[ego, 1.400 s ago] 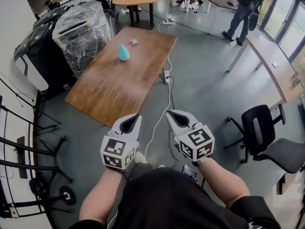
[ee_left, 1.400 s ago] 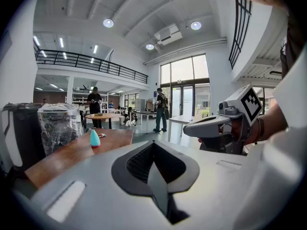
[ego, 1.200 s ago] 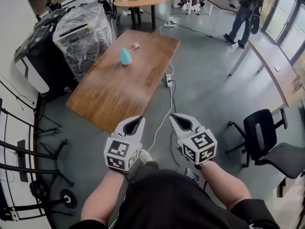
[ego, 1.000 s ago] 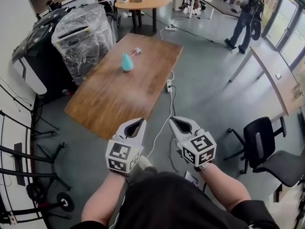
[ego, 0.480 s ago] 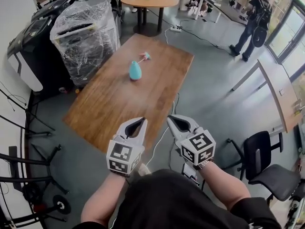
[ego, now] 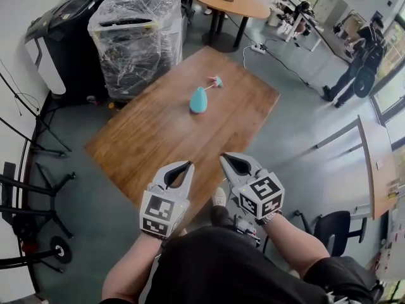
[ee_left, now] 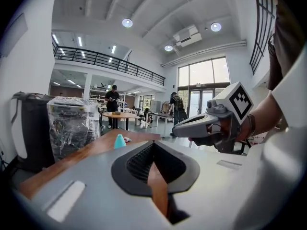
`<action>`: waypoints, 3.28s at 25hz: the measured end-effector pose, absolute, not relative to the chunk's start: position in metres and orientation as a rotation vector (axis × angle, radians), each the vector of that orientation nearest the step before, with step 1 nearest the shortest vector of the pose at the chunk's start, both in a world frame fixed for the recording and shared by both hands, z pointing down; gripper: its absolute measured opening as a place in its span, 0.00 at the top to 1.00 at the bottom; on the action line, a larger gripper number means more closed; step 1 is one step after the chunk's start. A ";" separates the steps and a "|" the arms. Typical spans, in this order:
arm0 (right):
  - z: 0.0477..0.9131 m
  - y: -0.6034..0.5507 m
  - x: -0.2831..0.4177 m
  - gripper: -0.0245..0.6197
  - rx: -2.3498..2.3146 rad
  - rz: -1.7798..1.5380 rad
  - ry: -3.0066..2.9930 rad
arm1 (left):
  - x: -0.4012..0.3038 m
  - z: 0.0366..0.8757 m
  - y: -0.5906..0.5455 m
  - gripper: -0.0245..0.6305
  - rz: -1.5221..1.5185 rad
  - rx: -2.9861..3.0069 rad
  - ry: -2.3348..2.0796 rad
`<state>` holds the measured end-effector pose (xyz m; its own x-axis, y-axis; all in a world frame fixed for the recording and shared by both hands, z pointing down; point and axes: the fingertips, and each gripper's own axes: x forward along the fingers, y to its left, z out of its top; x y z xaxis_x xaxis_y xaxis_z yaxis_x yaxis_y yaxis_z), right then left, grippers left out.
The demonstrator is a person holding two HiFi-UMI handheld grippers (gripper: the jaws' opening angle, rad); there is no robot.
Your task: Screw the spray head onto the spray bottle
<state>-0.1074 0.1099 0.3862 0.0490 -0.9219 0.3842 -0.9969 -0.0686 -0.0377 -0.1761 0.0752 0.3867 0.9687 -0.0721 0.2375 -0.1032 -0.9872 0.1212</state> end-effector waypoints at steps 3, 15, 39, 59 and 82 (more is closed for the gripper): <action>0.395 0.095 -0.089 0.97 2.007 0.455 -2.028 | -0.167 0.397 0.062 0.94 0.379 2.963 -0.248; 0.423 0.059 0.010 0.97 1.704 0.512 -2.247 | -0.080 0.413 0.041 0.94 0.411 2.841 -0.637; 0.438 0.008 0.108 0.97 1.730 0.535 -2.172 | 0.038 0.424 0.005 0.94 0.512 2.897 -0.444; 0.514 -0.079 0.263 0.97 1.311 0.646 -2.267 | 0.220 0.538 -0.086 0.78 0.760 2.552 -0.717; 0.530 -0.053 0.339 0.97 1.448 0.754 -2.187 | 0.282 0.652 -0.132 0.79 1.044 2.303 -0.891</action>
<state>0.3389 -0.0531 0.5302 -0.3764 -0.7041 0.6022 -0.9256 0.3142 -0.2111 0.2816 -0.1318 0.6520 0.5033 -0.3682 0.7817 -0.7142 -0.6865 0.1365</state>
